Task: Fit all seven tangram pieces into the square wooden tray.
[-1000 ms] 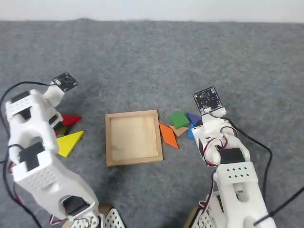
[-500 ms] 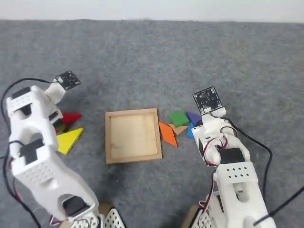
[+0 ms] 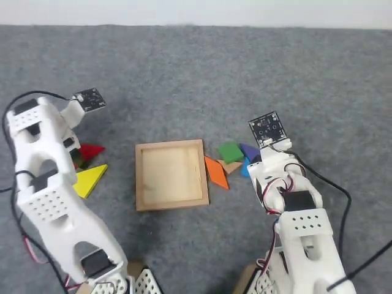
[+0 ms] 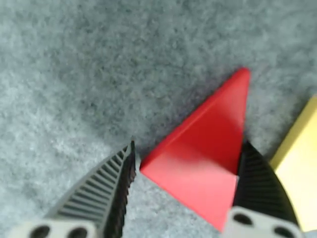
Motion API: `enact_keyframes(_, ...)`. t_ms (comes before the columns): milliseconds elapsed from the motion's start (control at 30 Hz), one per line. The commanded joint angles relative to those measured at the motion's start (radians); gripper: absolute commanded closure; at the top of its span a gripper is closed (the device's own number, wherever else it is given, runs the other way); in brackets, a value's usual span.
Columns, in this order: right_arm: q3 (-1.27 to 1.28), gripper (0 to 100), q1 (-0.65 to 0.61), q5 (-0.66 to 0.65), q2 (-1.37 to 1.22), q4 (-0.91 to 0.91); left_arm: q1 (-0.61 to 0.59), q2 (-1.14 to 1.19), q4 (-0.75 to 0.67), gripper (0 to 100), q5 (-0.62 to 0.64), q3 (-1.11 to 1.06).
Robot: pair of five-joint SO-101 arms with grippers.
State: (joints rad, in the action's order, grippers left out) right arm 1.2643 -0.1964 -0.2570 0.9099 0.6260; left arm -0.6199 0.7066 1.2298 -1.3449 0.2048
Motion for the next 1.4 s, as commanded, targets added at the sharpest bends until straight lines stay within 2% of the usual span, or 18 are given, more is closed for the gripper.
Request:
enact_keyframes(0,-0.043,99.1,0.008,-0.012,-0.001,-0.016,-0.038,0.078,-0.005,70,-0.048,-0.004)
enact_keyframes(300,-0.043,99.1,0.008,-0.012,-0.001,-0.016,-0.071,0.069,0.046,70,-0.046,0.001)
enact_keyframes(400,-0.043,99.1,0.008,-0.012,-0.001,-0.015,-0.071,0.069,0.038,70,0.035,0.002)
enact_keyframes(633,-0.043,99.1,0.008,-0.012,0.001,-0.013,-0.071,0.068,0.038,70,0.124,0.004)
enact_keyframes(833,-0.043,99.1,0.008,-0.012,0.004,-0.012,-0.046,0.071,0.040,70,0.121,0.004)
enact_keyframes(1100,-0.043,99.1,0.010,-0.012,0.005,-0.012,-0.043,0.077,0.044,70,0.041,0.001)
enact_keyframes(1367,-0.043,99.1,0.012,-0.012,0.005,-0.012,-0.043,0.078,0.048,76,0.018,-0.004)
